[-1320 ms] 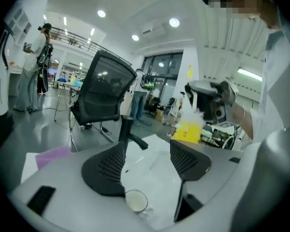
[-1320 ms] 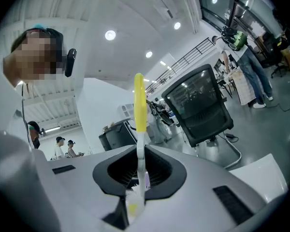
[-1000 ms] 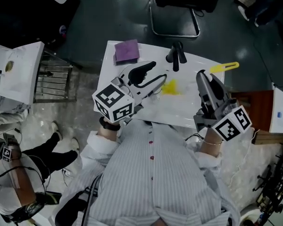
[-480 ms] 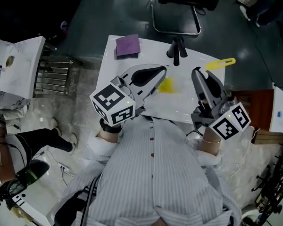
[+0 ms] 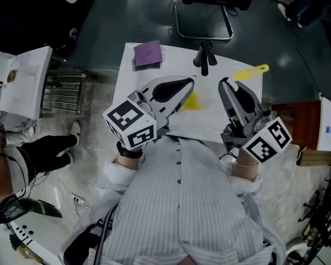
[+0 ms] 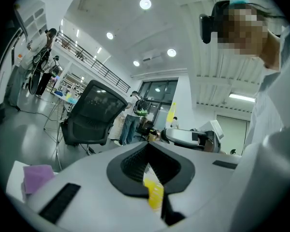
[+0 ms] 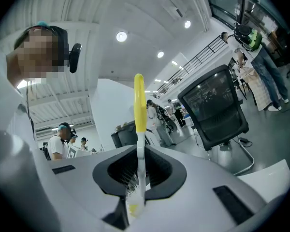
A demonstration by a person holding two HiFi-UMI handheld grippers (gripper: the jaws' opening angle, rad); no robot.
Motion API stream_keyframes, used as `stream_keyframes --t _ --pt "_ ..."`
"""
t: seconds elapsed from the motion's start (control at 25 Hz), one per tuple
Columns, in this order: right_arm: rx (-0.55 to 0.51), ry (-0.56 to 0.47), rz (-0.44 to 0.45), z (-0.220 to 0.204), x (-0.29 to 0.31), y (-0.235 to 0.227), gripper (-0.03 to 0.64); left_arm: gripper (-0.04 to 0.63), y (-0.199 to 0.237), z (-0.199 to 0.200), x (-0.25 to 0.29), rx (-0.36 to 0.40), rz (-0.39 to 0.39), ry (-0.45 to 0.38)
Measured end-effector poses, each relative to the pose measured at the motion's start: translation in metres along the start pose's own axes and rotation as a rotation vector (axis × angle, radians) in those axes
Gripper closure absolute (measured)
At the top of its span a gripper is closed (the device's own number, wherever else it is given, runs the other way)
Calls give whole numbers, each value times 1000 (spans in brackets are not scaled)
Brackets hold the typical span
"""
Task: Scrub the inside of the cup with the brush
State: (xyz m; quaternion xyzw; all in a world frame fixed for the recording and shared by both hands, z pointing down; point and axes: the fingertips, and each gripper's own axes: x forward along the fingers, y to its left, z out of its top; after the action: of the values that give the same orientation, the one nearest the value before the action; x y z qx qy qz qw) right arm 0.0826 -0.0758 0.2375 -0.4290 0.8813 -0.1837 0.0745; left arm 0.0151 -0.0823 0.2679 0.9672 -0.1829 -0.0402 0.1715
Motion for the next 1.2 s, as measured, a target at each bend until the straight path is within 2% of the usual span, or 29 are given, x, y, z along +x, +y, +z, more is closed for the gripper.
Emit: stream_keyframes --t 1.2 --pt "23 29 -7 -13 3 -4 557 588 4 -10 4 23 24 50"
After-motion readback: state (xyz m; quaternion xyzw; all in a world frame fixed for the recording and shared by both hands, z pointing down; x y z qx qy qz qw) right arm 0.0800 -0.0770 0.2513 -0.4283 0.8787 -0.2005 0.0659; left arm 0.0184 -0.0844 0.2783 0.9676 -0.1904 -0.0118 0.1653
